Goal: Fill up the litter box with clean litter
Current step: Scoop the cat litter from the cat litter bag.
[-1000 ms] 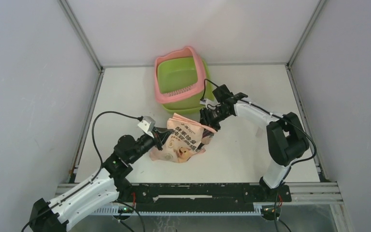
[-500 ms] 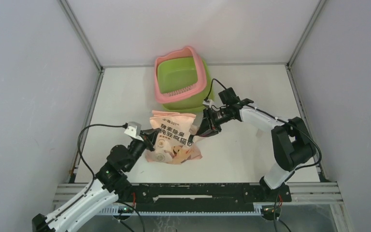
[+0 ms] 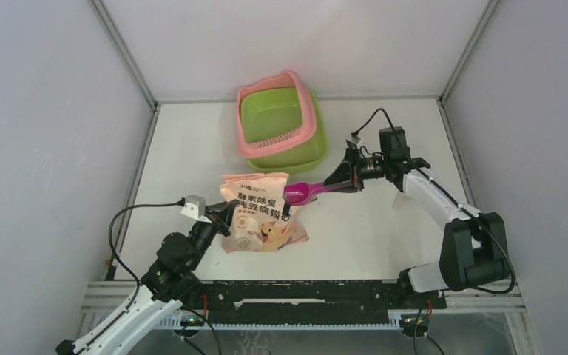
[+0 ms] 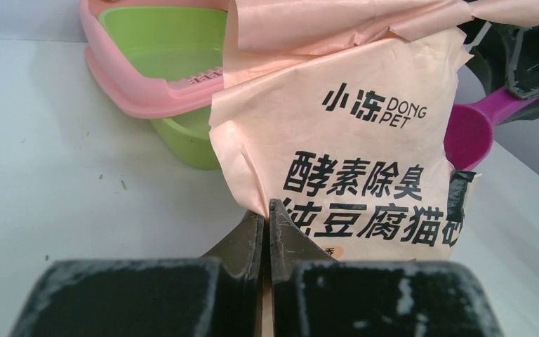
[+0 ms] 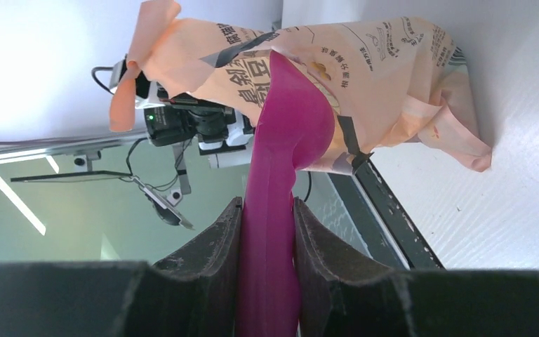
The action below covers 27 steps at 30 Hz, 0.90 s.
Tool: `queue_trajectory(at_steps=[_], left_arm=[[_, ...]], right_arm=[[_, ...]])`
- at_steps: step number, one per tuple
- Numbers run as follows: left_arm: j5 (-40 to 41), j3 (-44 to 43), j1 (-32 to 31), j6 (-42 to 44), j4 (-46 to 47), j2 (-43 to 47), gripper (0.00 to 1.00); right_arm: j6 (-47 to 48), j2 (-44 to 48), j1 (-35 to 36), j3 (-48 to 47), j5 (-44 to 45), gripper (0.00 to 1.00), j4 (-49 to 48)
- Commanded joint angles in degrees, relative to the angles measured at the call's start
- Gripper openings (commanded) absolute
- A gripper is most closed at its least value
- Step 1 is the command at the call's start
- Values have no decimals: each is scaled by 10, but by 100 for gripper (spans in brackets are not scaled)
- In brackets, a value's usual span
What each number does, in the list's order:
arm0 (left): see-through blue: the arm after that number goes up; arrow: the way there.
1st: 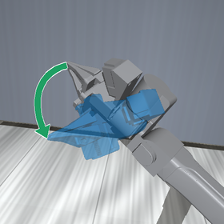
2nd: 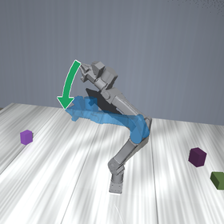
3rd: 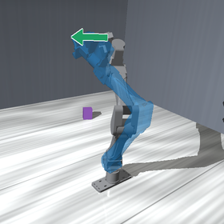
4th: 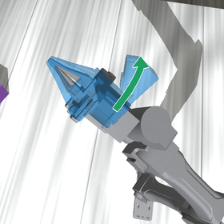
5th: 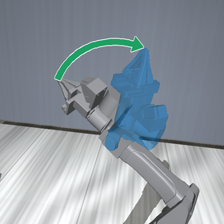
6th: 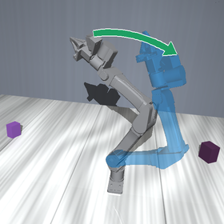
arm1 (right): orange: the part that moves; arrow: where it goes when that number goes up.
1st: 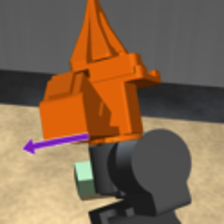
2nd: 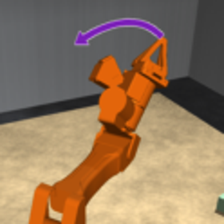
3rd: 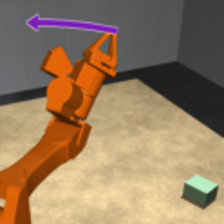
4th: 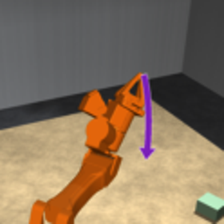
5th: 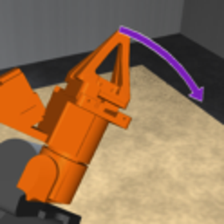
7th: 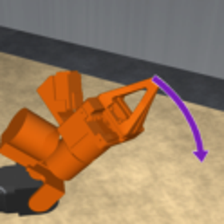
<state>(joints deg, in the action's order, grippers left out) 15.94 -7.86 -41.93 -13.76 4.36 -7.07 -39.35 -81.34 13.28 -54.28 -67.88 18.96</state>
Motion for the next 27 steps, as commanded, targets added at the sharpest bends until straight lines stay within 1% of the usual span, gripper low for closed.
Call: queue_trajectory(at_steps=[1, 3, 5, 12, 19, 27], left_arm=[[11, -14, 1, 0, 43, 3, 0], [9, -19, 0, 3, 43, 0, 0], [10, -23, 0, 7, 41, -2, 0], [38, -32, 0, 18, 20, 8, 0], [52, -25, 1, 24, 15, 34, 0], [58, -33, 1, 23, 13, 39, 0]], right_arm=[[-21, 30, -24, 12, -34, 0, -28], [-30, 39, -29, 22, -36, 0, -40], [-51, 46, -34, 37, -42, 0, -71], [-95, 63, -49, 63, -56, 0, -135], [-111, 92, -51, 72, -61, 0, -163], [-105, 116, -63, 72, -57, 0, -159]])
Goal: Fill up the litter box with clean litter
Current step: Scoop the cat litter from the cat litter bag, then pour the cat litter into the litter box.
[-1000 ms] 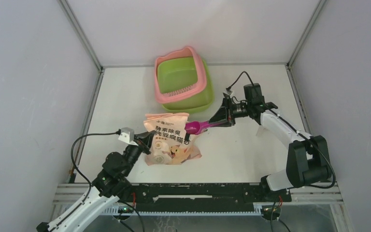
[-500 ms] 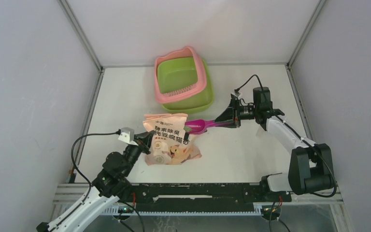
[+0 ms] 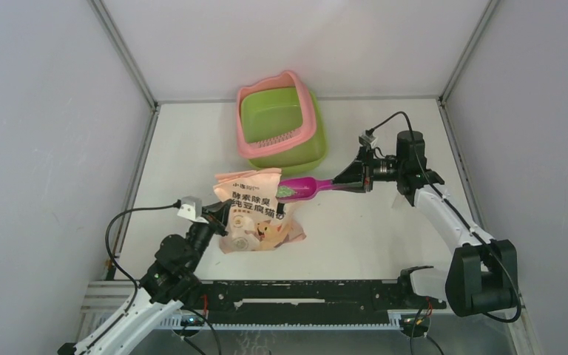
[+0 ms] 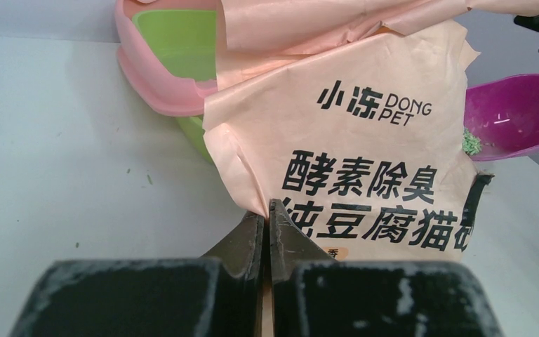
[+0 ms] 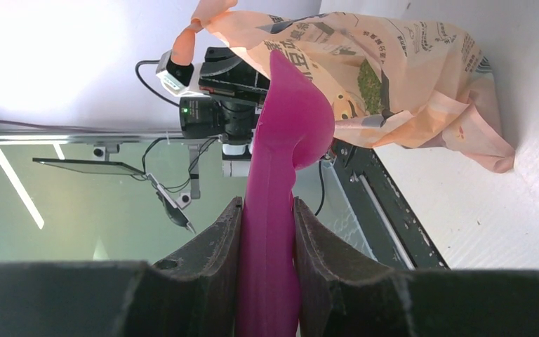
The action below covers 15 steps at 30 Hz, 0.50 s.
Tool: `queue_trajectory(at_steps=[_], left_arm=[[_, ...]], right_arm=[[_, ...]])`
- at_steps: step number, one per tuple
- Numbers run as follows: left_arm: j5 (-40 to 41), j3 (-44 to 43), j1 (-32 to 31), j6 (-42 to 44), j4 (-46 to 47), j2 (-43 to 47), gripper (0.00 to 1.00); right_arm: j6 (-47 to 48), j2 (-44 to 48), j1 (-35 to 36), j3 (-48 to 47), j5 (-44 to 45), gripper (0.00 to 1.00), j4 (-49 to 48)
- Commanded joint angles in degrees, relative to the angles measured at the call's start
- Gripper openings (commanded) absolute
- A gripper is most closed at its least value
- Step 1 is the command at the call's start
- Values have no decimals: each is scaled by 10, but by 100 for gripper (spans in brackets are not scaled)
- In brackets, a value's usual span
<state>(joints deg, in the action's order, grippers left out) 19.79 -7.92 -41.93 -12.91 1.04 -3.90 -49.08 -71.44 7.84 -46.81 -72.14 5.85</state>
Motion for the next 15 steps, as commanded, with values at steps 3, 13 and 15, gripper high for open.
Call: queue_trajectory(at_steps=[3, 13, 15], left_arm=[[30, -38, 1, 16, 51, 4, 0], [63, -46, 1, 35, 98, -31, 0], [66, -50, 2, 44, 111, -48, 0]], right_arm=[[-23, 16, -23, -3, -12, 0, -41], [-151, -49, -45, -16, 1, 0, -211], [-160, -71, -47, -30, 8, 0, -226]])
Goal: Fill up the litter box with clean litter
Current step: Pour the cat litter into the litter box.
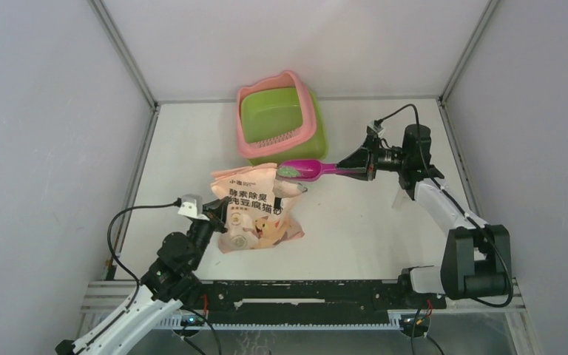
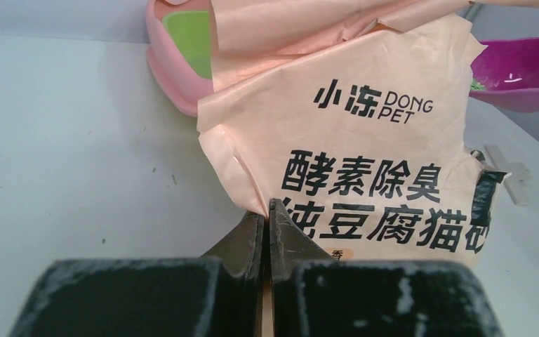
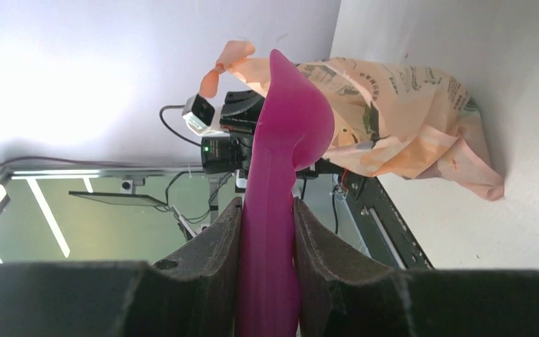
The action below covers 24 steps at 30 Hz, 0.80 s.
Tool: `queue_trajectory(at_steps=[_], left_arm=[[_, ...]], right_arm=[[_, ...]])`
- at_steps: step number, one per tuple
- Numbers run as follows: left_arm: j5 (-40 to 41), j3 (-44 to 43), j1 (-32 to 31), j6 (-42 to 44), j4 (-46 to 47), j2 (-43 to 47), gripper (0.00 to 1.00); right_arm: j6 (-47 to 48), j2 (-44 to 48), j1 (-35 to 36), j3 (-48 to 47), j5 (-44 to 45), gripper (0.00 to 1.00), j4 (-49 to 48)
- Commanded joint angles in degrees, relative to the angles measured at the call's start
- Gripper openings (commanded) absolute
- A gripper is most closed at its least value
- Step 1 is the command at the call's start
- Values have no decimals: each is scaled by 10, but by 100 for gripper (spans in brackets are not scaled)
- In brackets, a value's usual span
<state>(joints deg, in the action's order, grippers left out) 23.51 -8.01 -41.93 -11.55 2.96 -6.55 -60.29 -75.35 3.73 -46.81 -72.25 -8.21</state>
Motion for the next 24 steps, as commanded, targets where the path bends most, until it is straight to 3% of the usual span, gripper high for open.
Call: queue_trajectory(at_steps=[1, 5, 13, 24], left_arm=[[29, -52, 2, 33, 96, -30, 0], [28, -61, 1, 39, 105, -45, 0], [23, -69, 2, 29, 76, -21, 0], [13, -72, 1, 10, 30, 26, 0]], right_arm=[[-60, -44, -8, -35, 13, 0, -103], [-98, -93, -14, -72, 29, 0, -153], [-67, -218, -6, -224, 95, 0, -119], [158, -347, 56, -518, 298, 0, 205]])
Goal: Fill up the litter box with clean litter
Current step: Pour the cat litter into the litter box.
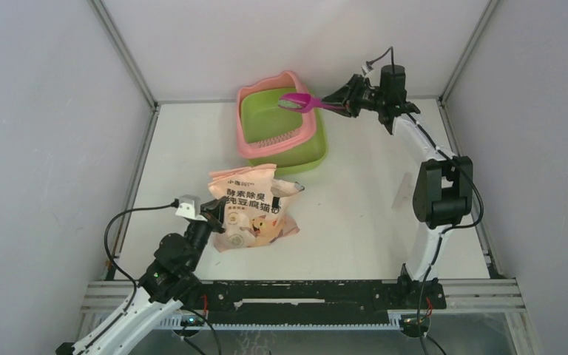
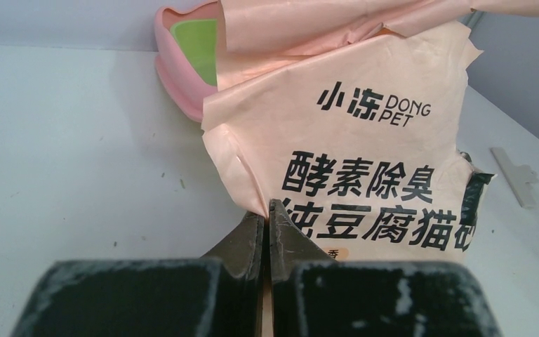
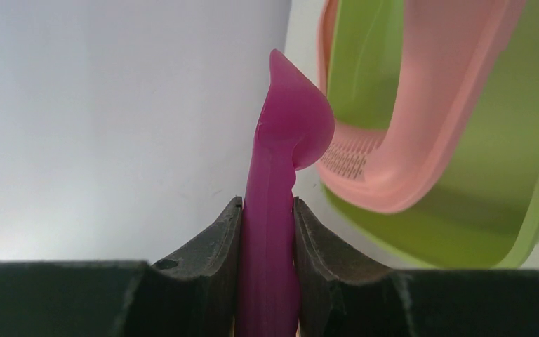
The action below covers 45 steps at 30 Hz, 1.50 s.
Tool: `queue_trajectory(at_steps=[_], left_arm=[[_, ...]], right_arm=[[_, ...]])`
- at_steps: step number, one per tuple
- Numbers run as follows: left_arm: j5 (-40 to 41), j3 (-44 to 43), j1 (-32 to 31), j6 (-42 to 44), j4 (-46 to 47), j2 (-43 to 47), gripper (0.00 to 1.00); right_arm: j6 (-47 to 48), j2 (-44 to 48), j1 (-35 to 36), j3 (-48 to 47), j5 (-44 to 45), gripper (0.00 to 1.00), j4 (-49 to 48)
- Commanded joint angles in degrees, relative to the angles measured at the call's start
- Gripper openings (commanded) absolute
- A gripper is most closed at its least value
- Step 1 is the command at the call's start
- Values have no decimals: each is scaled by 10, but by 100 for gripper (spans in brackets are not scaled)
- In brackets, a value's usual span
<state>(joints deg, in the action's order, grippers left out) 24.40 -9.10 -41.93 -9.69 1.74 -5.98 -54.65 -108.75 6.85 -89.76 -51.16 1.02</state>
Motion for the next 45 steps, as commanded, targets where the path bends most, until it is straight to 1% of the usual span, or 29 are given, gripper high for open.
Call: queue_trajectory(at_steps=[1, 4, 6, 9, 16, 19, 22, 26, 28, 31, 33, 36, 39, 41, 43, 45], left_arm=[[3, -61, 2, -9, 42, 20, 0], [0, -62, 2, -11, 42, 17, 0], [-1, -64, 2, -12, 42, 18, 0], [-1, -64, 2, -13, 40, 26, 0], [-3, -63, 2, -19, 39, 31, 0], [-6, -63, 1, -19, 41, 27, 0], [-8, -65, 2, -20, 44, 20, 0], [-9, -66, 2, -19, 47, 16, 0], [-13, -67, 2, -17, 50, 14, 0], [-24, -71, 2, -13, 54, 4, 0], [-35, -78, 2, -8, 58, -6, 0], [-52, -89, 2, -1, 63, -23, 0], [-66, -98, 2, 6, 64, -36, 0], [-70, -103, 2, 8, 66, -45, 0], [-76, -106, 2, 10, 71, -53, 0], [-82, -108, 2, 12, 76, -61, 0]], right_arm=[[121, -22, 33, -116, 103, 0, 141], [207, -47, 59, -222, 178, 0, 253], [247, -62, 76, -275, 234, 0, 314], [288, -78, 93, -327, 309, 0, 382], [359, -100, 137, -378, 432, 0, 450], [394, -93, 160, -375, 490, 0, 454], [404, -74, 170, -365, 504, 0, 443], [400, -28, 166, -357, 461, 0, 434], [387, 1, 154, -342, 395, 0, 422], [361, 27, 120, -332, 286, 0, 441], [352, 56, 108, -305, 241, 0, 456], [356, 132, 99, -212, 217, 0, 462], [356, 227, 84, -75, 184, 0, 458], [356, 288, 65, 0, 142, 0, 456], [364, 338, 52, 55, 100, 0, 463], [379, 371, 47, 84, 79, 0, 488]])
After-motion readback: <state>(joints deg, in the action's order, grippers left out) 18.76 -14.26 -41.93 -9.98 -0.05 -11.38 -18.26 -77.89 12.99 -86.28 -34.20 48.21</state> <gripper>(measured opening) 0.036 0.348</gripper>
